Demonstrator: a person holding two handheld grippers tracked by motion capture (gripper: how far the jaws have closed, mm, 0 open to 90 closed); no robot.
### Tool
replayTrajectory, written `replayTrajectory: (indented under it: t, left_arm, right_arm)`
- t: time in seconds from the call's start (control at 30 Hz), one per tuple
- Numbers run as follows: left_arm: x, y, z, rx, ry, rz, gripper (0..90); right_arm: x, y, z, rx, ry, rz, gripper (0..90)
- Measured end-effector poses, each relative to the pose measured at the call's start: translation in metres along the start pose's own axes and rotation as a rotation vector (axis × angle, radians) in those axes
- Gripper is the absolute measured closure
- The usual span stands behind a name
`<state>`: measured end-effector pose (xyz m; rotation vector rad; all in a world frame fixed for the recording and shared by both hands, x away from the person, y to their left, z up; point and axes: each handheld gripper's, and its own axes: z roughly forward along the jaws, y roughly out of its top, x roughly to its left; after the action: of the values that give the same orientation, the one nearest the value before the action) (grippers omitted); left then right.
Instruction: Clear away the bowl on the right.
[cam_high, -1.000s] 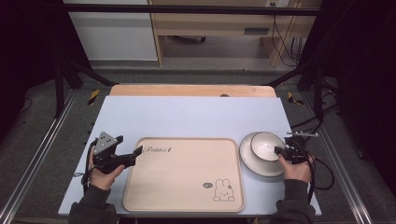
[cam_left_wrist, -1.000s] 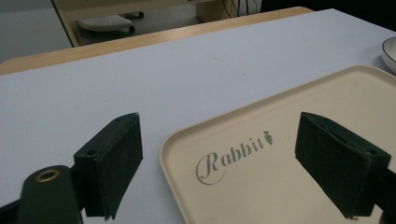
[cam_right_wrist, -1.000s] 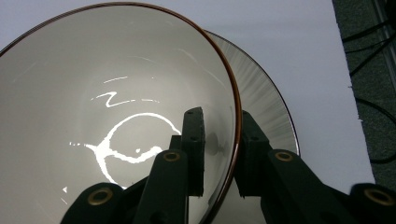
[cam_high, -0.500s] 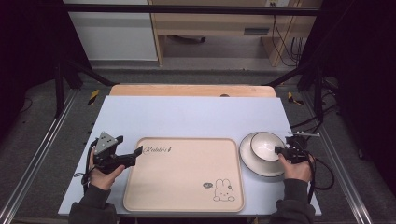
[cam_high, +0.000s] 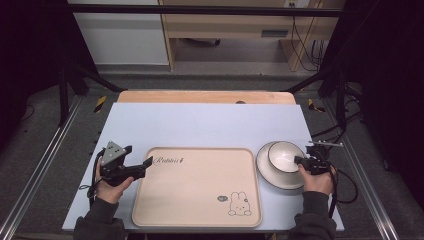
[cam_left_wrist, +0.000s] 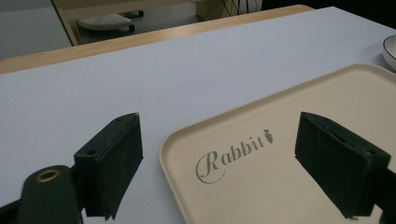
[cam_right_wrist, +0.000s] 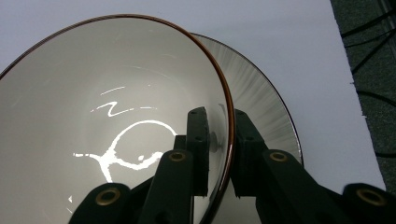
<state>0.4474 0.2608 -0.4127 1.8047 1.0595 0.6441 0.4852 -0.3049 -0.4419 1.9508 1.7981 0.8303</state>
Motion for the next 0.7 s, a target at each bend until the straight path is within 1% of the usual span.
replayTrajectory:
  t: [0.07,0.1,0.17,0.2,0.23,0.3,0.33,0.37,0.4,0.47,0.53,0.6,0.7]
  left_arm:
    - [0.0,-0.0001,0.0001,-0.001,0.0,-0.003,14.7]
    - [0.0001,0.0,-0.0001,0.0,0.0,0.0,14.7]
    - [0.0001,0.0001,-0.0003,-0.001,0.0,-0.001,14.7]
    - [0.0001,0.0001,-0.0004,-0.002,0.0,-0.001,14.7]
    - [0.0002,0.0002,-0.0005,-0.002,0.0,-0.002,14.7]
    - [0.0003,0.0002,-0.0005,-0.002,0.0,-0.002,14.7]
    - [0.0003,0.0002,-0.0005,-0.002,0.0,-0.002,14.8]
    - [0.0002,0.0002,-0.0004,-0.002,0.0,-0.002,14.8]
    - [0.0002,0.0002,-0.0004,-0.002,0.001,-0.002,14.8]
    - [0.0002,0.0002,-0.0004,-0.002,0.0,-0.001,14.8]
    - [0.0002,0.0002,-0.0004,-0.002,0.0,-0.001,14.8]
    - [0.0002,0.0002,-0.0005,-0.002,0.0,-0.001,14.8]
    - [0.0001,0.0002,-0.0005,-0.003,0.0,-0.001,14.8]
  right_arm:
    - [0.0004,0.0,-0.0002,-0.003,-0.004,-0.001,80.0]
    - [-0.001,-0.0007,0.0005,-0.009,-0.015,-0.028,80.0]
    - [0.0008,-0.0001,-0.0004,-0.007,-0.012,-0.013,80.2]
    - [0.0003,-0.0005,0.0001,-0.012,-0.02,-0.03,80.2]
    - [0.0003,-0.0005,-0.0001,-0.011,-0.023,-0.036,80.3]
    - [0.0017,-0.0002,-0.0006,-0.012,-0.025,-0.03,80.4]
    - [0.0018,-0.0002,-0.0007,-0.014,-0.029,-0.039,80.5]
    - [0.0029,0.0002,-0.0014,-0.013,-0.029,-0.033,80.6]
    - [0.0029,0.0001,-0.0013,-0.017,-0.034,-0.044,80.8]
    - [0.0048,0.0004,-0.0024,-0.018,-0.032,-0.035,81.3]
    - [0.0043,0.0005,-0.0027,-0.028,-0.039,-0.061,81.7]
    - [0.0066,0.0008,-0.0039,-0.029,-0.039,-0.053,82.0]
    - [0.0086,0.0011,-0.0049,-0.033,-0.046,-0.058,82.2]
